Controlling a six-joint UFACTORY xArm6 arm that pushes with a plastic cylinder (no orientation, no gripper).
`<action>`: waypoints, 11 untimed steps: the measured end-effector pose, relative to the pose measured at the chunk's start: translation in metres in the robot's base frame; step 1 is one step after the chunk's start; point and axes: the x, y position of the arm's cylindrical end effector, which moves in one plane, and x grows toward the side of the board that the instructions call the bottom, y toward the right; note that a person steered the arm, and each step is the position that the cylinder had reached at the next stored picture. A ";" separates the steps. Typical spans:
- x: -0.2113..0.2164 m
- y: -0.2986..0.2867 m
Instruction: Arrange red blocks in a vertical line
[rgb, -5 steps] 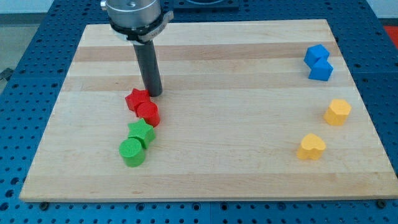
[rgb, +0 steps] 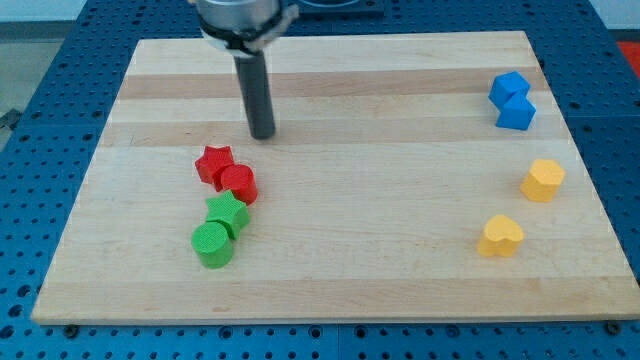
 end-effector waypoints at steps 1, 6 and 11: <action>-0.008 -0.078; 0.095 -0.111; 0.062 -0.030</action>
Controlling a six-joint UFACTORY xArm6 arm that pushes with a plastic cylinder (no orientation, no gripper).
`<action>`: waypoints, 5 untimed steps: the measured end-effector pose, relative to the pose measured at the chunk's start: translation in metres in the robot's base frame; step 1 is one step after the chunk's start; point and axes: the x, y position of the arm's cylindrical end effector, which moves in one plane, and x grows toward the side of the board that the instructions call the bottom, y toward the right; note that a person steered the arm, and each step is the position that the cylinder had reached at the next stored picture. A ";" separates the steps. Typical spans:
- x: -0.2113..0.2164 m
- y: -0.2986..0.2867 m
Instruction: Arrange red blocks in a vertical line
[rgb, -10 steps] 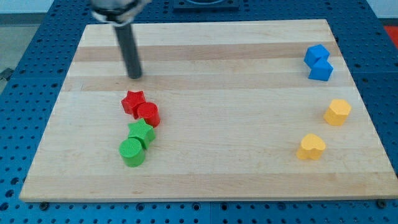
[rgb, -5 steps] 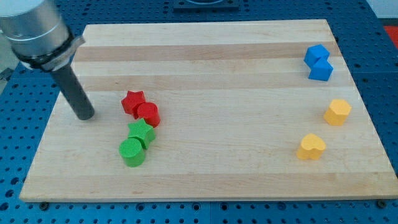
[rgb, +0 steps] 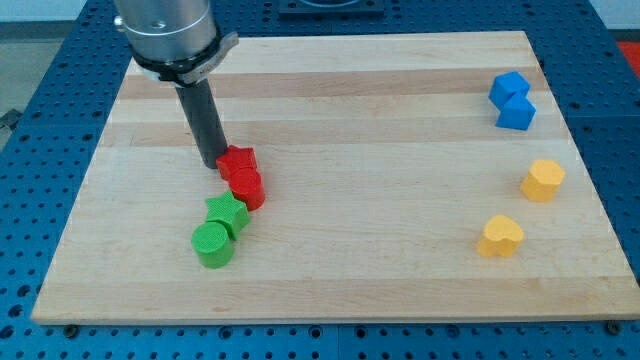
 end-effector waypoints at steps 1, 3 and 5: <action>-0.003 0.002; -0.036 0.009; -0.024 0.089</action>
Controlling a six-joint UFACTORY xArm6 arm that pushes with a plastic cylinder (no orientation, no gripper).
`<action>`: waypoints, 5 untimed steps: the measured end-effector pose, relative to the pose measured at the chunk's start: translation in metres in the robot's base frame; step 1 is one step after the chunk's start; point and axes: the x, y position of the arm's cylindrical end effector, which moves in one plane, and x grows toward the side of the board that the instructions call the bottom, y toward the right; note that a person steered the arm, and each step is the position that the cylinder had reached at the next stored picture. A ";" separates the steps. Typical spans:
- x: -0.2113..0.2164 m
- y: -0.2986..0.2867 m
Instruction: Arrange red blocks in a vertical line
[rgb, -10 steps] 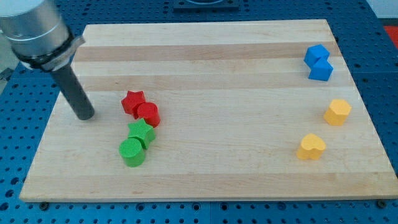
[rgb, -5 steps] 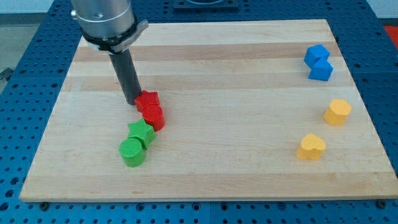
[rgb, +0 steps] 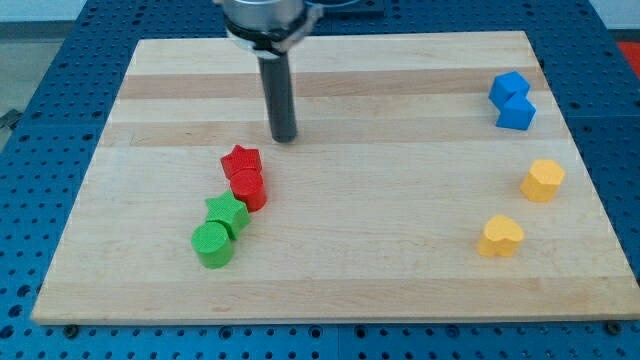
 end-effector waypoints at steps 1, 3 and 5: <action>0.040 0.009; 0.063 -0.015; 0.063 -0.027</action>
